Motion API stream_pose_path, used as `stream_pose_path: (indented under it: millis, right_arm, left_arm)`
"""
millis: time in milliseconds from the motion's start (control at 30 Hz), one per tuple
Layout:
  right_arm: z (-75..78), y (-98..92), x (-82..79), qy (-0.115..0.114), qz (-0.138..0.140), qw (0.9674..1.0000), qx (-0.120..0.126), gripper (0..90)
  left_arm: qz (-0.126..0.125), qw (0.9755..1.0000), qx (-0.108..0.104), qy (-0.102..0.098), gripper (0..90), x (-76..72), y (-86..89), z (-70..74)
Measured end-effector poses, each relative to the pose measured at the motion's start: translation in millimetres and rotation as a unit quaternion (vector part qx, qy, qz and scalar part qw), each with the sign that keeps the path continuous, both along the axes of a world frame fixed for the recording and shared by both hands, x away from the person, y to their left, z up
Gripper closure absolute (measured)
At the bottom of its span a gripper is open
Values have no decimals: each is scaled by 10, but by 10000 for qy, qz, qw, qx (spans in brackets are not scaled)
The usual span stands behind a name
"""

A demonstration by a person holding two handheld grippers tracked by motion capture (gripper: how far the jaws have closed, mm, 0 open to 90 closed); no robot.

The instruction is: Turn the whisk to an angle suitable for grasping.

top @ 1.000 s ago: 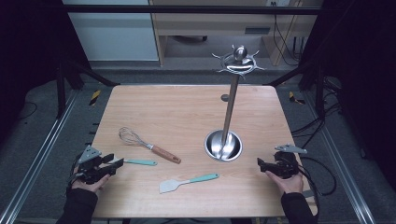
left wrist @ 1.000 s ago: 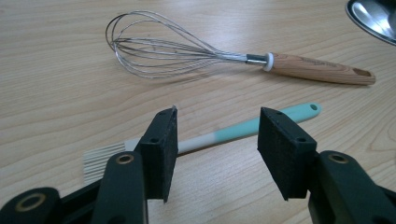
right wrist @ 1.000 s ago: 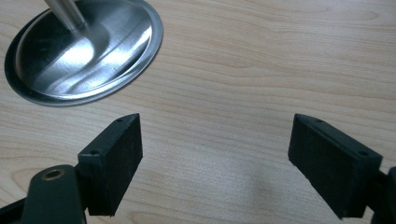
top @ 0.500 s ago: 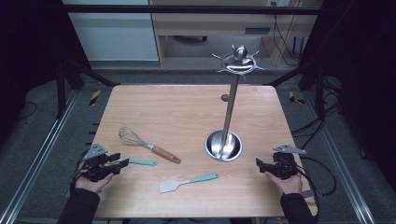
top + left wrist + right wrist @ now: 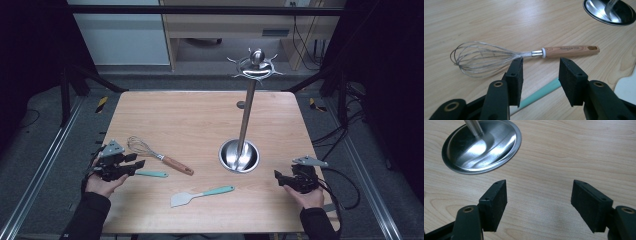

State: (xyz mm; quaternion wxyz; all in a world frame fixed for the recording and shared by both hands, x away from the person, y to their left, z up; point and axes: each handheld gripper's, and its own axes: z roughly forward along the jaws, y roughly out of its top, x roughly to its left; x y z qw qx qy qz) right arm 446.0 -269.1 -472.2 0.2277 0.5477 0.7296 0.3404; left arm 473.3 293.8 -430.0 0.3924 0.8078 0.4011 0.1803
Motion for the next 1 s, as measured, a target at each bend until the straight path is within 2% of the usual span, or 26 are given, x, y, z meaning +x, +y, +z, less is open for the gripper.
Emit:
stream_pose_path:
  millis: [67,267,500,533,633,767,1000]
  right_arm:
    - [-1,6,-4,21,-9,10000,19,292]
    - [-2,0,3,-17,47,10000,-5,294]
    - [3,15,8,-24,66,10000,-29,294]
    - [3,15,8,-24,66,10000,-29,294]
    - [1,21,15,-57,152,9998,-75,295]
    - [5,22,12,-42,127,9999,-40,296]
    - [-1,26,20,-31,149,9999,-43,296]
  left_arm:
    - [-52,10000,23,-9,543,45,-46,19]
    - [-211,9992,326,-39,539,188,-168,53]
    - [-426,9965,714,14,520,366,-273,40]
    - [-426,9965,714,14,516,366,-273,40]
    - [-548,9943,905,104,508,422,-318,17]
    - [-722,9913,1072,235,499,493,-376,-38]
    - [-1043,9851,1338,280,462,552,-515,-131]
